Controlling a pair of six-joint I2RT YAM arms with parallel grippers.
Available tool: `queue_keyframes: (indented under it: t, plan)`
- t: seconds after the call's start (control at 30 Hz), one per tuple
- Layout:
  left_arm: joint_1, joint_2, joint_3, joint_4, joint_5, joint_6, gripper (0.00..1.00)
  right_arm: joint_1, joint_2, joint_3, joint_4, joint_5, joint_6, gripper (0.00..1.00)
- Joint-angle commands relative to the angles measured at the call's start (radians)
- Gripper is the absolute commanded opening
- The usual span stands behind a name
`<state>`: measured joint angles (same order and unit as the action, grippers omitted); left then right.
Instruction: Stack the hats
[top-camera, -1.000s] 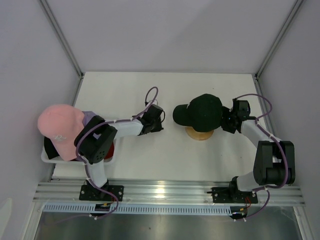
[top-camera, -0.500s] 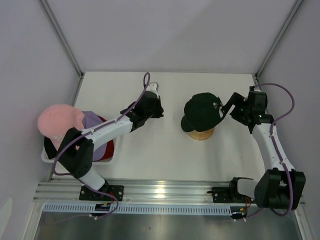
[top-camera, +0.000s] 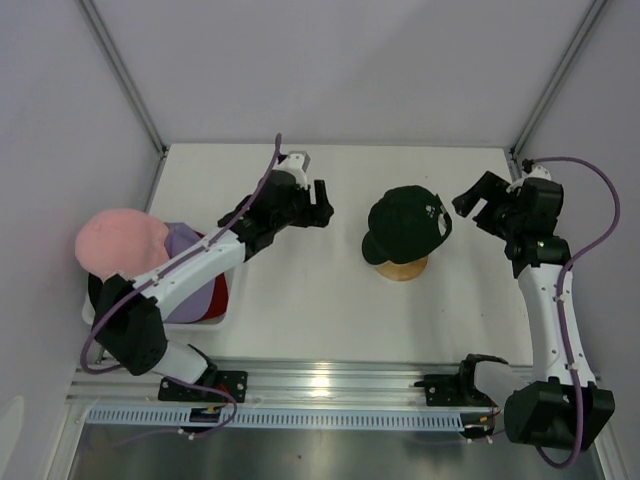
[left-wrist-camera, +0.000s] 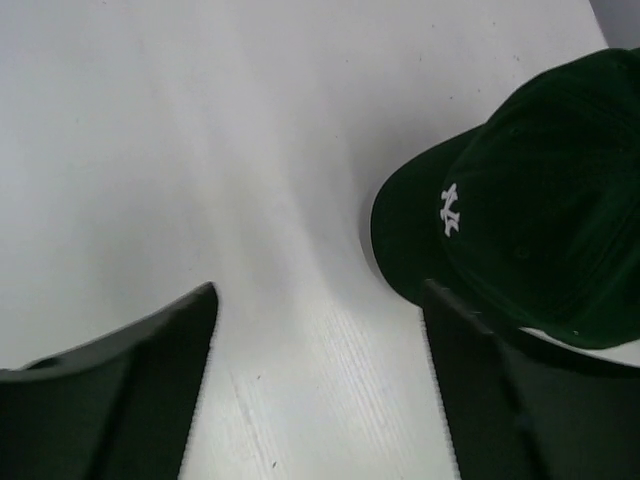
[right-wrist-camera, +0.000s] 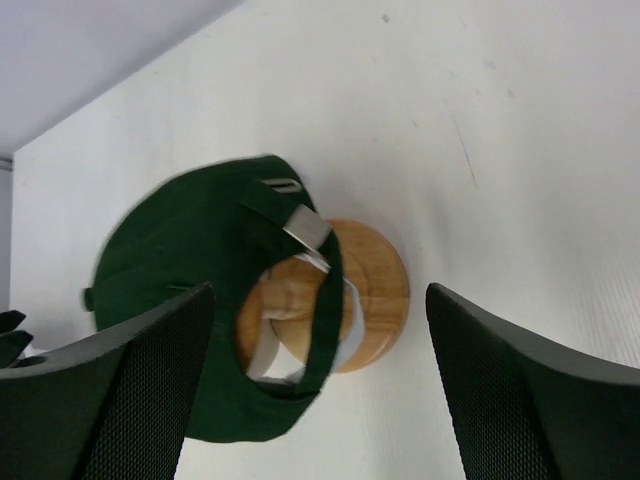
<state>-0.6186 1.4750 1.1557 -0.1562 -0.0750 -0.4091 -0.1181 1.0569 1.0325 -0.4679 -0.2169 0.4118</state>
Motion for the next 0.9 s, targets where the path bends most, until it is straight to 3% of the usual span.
queue_keyframes:
  t: [0.0,0.07,0.17,0.33,0.47,0.6,0.77,0.87]
  plan:
    - [0.029,-0.143,0.071,-0.074,-0.018,0.078,0.91,0.012,0.017,0.133,0.009,-0.107,-0.083,0.89]
    - [0.072,-0.231,0.084,-0.143,-0.089,0.082,1.00,0.032,0.040,0.201,-0.018,-0.082,-0.102,0.91]
    - [0.178,-0.333,0.084,-0.282,-0.118,0.030,1.00,0.083,0.046,0.244,-0.011,-0.067,-0.119,0.97]
    - [0.351,-0.485,0.036,-0.506,-0.204,-0.023,1.00,0.148,0.040,0.201,0.047,-0.091,-0.111,0.98]
    - [0.376,-0.603,-0.017,-0.591,-0.210,0.021,0.99,0.158,0.043,0.121,0.106,-0.131,-0.094,0.99]
    - [0.391,-0.653,-0.031,-0.683,-0.420,-0.037,1.00,0.161,0.069,0.078,0.158,-0.177,-0.080,0.99]
    - [0.578,-0.691,0.022,-0.712,-0.431,-0.062,0.99,0.179,0.115,0.095,0.199,-0.225,-0.077,0.99]
    - [0.652,-0.690,0.068,-0.749,-0.538,-0.086,0.99,0.186,0.132,0.101,0.212,-0.233,-0.074,0.99]
